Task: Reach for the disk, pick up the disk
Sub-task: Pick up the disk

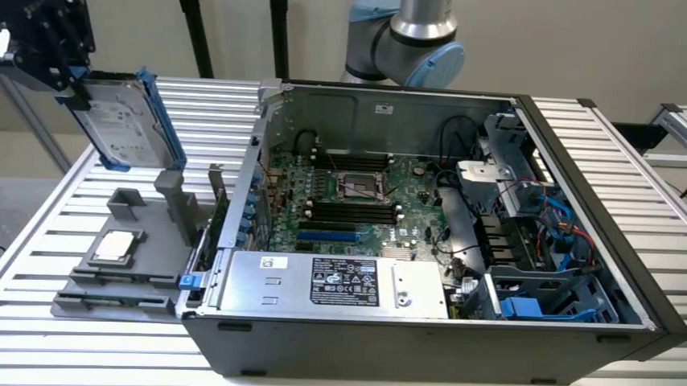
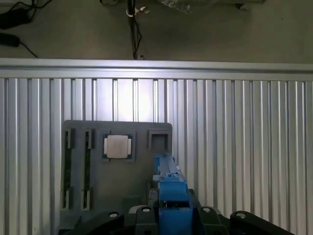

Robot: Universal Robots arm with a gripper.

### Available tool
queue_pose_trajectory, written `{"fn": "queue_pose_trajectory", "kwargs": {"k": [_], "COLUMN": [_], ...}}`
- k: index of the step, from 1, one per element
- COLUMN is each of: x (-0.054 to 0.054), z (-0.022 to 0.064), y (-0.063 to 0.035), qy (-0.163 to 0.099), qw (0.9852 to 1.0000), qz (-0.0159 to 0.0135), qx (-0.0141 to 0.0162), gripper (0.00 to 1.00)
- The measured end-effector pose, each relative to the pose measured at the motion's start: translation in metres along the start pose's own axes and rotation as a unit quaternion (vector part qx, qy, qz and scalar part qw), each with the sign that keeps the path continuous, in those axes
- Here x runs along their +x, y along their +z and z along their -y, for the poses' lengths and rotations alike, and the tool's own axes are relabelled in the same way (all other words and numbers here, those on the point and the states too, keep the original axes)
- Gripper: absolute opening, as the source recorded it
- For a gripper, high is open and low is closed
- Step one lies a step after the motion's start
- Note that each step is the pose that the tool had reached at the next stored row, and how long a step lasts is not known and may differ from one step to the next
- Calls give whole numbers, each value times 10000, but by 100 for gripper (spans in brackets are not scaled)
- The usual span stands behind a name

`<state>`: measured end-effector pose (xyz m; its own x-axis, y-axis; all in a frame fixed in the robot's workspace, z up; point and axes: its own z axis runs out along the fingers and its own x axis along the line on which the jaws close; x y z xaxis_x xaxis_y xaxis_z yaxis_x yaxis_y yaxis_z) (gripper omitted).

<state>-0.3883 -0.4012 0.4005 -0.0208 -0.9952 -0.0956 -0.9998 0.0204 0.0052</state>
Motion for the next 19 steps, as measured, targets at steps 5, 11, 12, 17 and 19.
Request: {"fn": "queue_pose_trajectory", "kwargs": {"k": [5,11,12,17,19], "x": [18,59,65,94,108], "z": [102,249,274,404,470], "y": [-231,-476,-512,-658,-687], "qy": [0,1,1,3,3], "qw": [10000,10000,10000,9999,9999], "qz": [22,68,77,133,160], "qx": [-4,-19,-23,-40,-45], "gripper": [33,33,33,33,33]}}
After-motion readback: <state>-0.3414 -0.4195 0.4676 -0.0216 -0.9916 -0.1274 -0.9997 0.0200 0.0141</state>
